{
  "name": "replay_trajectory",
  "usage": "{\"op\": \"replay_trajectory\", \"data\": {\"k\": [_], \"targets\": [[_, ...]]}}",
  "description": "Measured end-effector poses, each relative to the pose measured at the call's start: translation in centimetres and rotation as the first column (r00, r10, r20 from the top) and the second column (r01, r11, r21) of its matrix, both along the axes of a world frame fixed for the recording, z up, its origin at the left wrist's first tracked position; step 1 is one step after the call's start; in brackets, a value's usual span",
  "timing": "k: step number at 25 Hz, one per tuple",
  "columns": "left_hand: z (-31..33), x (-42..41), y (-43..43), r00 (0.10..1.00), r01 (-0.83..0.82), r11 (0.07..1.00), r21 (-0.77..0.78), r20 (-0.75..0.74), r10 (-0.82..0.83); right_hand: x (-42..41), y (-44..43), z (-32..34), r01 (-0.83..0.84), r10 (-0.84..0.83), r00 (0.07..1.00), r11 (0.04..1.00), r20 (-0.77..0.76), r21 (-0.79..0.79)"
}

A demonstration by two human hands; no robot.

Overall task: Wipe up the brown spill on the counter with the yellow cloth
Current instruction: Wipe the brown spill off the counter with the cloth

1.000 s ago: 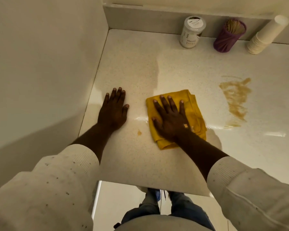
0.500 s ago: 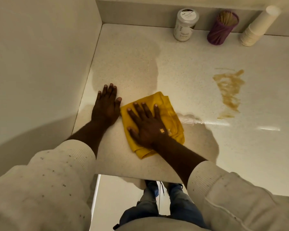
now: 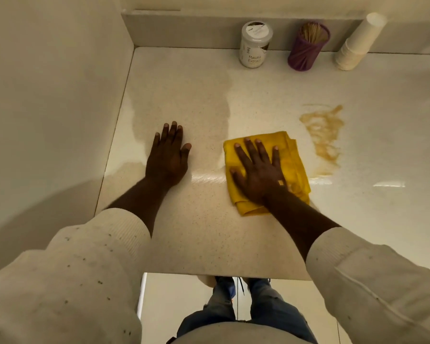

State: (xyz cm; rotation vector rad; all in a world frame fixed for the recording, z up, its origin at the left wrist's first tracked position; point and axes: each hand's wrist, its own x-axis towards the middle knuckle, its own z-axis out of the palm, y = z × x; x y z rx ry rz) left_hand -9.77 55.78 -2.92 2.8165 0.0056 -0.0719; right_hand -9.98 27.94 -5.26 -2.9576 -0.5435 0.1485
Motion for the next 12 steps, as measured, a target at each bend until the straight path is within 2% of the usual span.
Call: {"op": "replay_trajectory", "data": {"k": [3, 8, 12], "targets": [[-0.3, 1.1, -2.5, 0.999, 0.050, 0.999, 0.001, -0.010, -0.050, 0.7, 1.3, 0.3, 0.026, -0.025, 0.999, 0.999, -0.037, 0.019], [-1.1, 2.4, -6.5, 0.992, 0.121, 0.992, 0.019, -0.025, -0.121, -1.9, -1.6, -0.1, -0.044, 0.043, 0.999, 0.997, 0.021, 0.069], [-1.1, 4.3, -10.0, 0.982, 0.184, 0.982, 0.034, -0.055, -0.182, -1.3, -6.1, -0.2, 0.065, -0.067, 0.997, 0.996, 0.041, 0.061]]}}
